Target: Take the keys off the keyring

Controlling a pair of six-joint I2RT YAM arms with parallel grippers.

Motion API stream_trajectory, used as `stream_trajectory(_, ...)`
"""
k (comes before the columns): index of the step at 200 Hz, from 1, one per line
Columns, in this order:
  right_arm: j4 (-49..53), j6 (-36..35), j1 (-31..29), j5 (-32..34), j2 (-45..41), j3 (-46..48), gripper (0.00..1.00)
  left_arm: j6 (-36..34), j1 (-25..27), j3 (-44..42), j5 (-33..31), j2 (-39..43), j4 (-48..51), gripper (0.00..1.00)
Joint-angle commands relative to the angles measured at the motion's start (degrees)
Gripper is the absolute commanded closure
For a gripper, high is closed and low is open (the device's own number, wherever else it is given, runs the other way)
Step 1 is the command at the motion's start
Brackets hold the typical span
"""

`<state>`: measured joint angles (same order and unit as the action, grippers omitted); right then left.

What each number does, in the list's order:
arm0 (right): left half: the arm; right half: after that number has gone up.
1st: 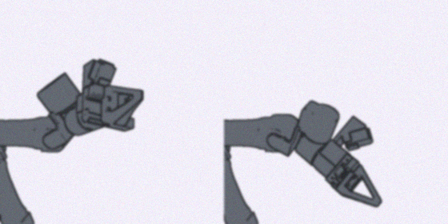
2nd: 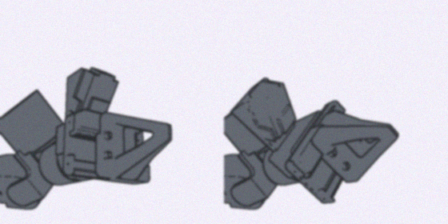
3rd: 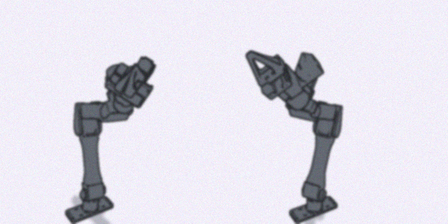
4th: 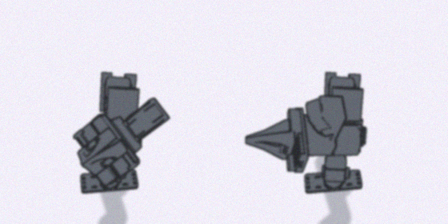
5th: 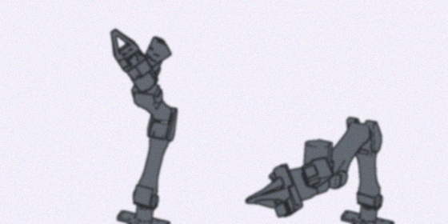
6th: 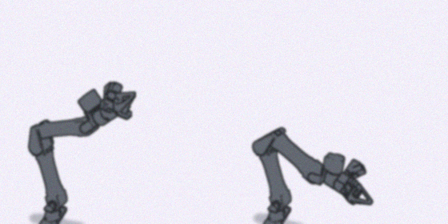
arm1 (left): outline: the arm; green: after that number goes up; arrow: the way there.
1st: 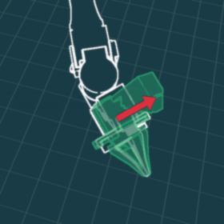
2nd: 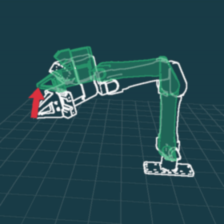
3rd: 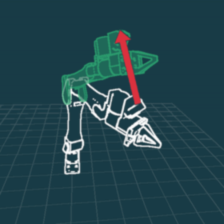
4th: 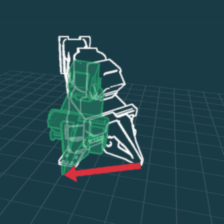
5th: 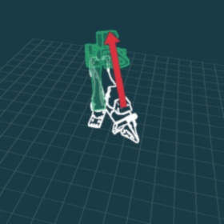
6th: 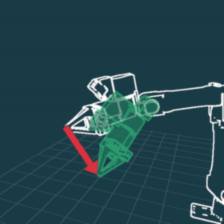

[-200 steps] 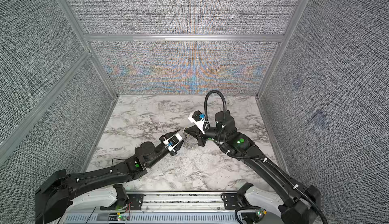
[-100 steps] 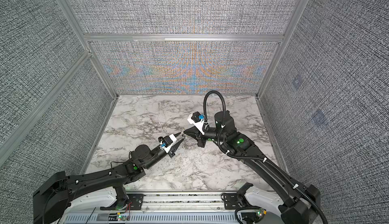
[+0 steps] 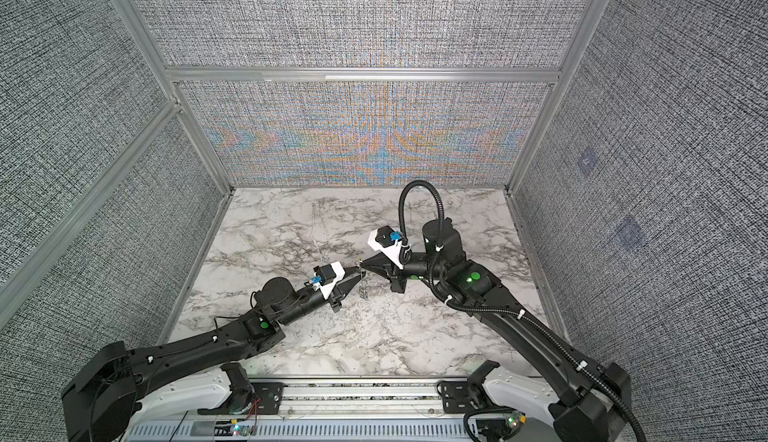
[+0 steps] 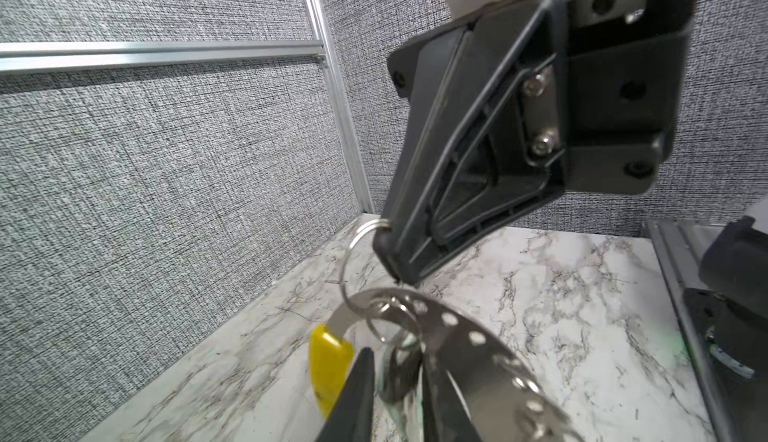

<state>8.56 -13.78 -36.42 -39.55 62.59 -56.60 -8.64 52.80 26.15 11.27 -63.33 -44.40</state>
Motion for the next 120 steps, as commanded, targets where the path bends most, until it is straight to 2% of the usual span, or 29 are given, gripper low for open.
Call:
stream_trajectory(1, -0.74, -2.27, 0.09, -2.22, -0.01, -0.04, 1.0, 1.83, -0.39, 0.7, 4.18, -0.67, -0.42, 0.78)
stream_trajectory(10, -1.13, -2.9, 0.24, -2.87, -0.16, 0.24, 1.0, 2.01, -0.5, 0.89, 5.17, -0.89, -0.36, 0.78)
stream_trajectory(49, -0.92, -4.73, 0.97, -4.45, -0.35, 0.76, 1.0, 2.01, -1.32, 1.23, 6.74, -0.45, 1.47, 0.91)
stream_trajectory(79, -0.25, -5.67, 1.68, -4.81, -0.85, 1.01, 1.0, 0.21, -2.79, 2.09, 8.61, 1.61, 6.42, 0.99)
stream_trajectory(120, 1.85, -7.85, 2.21, -5.19, -1.63, 1.16, 1.0, -6.57, -4.96, 6.49, 12.94, 4.37, 19.7, 1.0)
